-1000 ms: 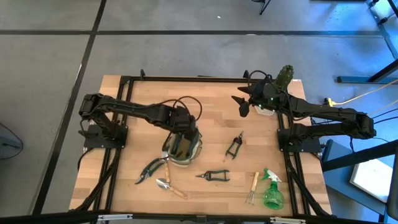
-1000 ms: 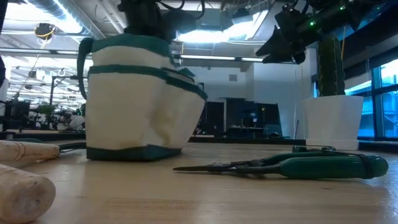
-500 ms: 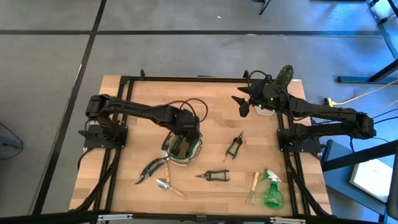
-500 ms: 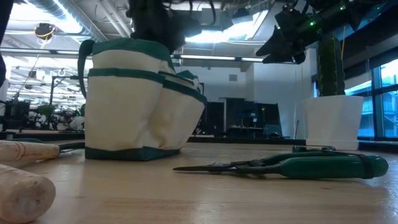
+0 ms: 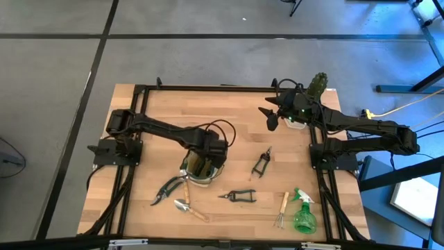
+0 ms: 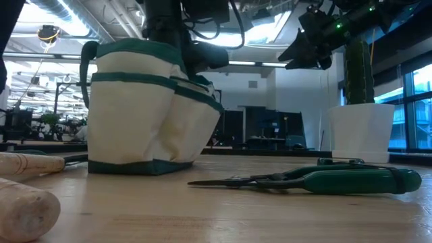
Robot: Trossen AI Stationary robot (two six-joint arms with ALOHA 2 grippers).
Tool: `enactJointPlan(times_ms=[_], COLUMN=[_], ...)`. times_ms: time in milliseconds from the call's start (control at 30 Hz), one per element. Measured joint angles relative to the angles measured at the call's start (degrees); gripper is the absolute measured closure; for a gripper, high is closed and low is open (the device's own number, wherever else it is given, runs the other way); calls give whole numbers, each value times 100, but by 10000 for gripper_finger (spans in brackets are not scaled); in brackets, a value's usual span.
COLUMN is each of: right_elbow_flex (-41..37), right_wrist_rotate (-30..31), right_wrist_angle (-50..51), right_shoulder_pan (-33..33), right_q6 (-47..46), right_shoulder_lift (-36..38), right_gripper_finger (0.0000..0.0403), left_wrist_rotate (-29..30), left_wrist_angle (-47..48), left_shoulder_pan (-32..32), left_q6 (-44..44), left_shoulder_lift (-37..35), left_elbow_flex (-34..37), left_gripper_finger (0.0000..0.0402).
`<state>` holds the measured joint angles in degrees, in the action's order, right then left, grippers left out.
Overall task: Pick & Place Garden tools in Gardening bag
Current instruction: Put the top green shear scissors into the green gardening bag
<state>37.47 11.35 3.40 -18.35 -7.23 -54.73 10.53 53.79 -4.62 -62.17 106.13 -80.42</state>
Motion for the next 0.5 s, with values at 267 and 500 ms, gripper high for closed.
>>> enactJointPlan(times_ms=[267,500], right_elbow_flex=[0,0], right_wrist_rotate=[1,2], right_wrist_angle=[0,10], right_shoulder_pan=[0,0], right_q6=[0,1], right_shoulder_lift=[-1,1], right_gripper_finger=[139,139], left_wrist_rotate=[16,-18], left_wrist_angle=[-1,-113], left_shoulder_pan=[-27,-16], left_q6=[-7,243], left_shoulder_lift=[0,0], left_elbow_flex=[0,0], left_gripper_finger=[400,386])
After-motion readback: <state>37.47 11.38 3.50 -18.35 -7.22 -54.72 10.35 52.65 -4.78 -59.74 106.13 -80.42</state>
